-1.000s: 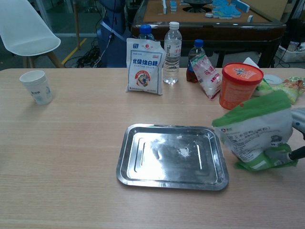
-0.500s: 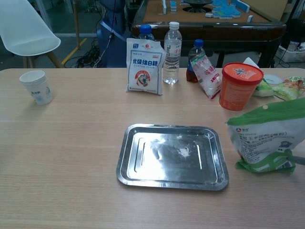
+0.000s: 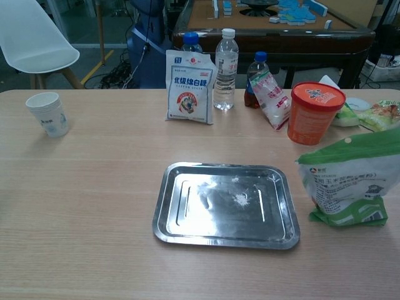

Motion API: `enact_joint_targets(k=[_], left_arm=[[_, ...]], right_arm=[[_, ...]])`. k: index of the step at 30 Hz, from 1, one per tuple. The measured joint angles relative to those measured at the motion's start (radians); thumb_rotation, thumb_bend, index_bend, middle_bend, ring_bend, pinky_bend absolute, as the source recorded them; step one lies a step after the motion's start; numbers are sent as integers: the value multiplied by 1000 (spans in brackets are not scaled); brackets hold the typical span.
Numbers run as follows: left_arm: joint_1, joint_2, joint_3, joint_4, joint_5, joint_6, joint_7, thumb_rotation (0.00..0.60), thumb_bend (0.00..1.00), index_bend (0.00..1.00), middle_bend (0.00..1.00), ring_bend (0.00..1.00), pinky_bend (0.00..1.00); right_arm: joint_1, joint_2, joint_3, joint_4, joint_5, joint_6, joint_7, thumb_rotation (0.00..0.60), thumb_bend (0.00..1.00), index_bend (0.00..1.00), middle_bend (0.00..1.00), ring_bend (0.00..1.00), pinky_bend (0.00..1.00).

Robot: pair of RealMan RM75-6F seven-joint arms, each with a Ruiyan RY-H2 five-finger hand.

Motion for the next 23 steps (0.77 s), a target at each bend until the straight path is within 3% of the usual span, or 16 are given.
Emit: enact_joint_targets(k=[7, 13, 17, 23], left_arm=[[-8, -3, -8, 10, 9, 8, -12, 600, 222, 121, 38, 148, 72], [-9, -4, -16, 1, 20, 28, -8, 600, 222, 121, 38, 147, 72], [-8, -3, -20, -5, 15, 32, 1, 600, 222, 121, 38, 146, 72], [-11, -12, -28, 1, 5, 33, -1, 600, 222, 120, 38, 146, 71]], right_arm=[[-29, 241, 19, -434, 52, -21, -193, 600, 136, 196, 233, 120, 122], [-61, 433, 30, -736, 104, -48, -367, 600, 136, 196, 237, 120, 122], [-86, 504, 39, -843, 130, -56, -464, 600, 136, 196, 237, 120, 122], [-113, 527, 55, -893, 139, -54, -509, 600, 136, 196, 238, 120, 122]])
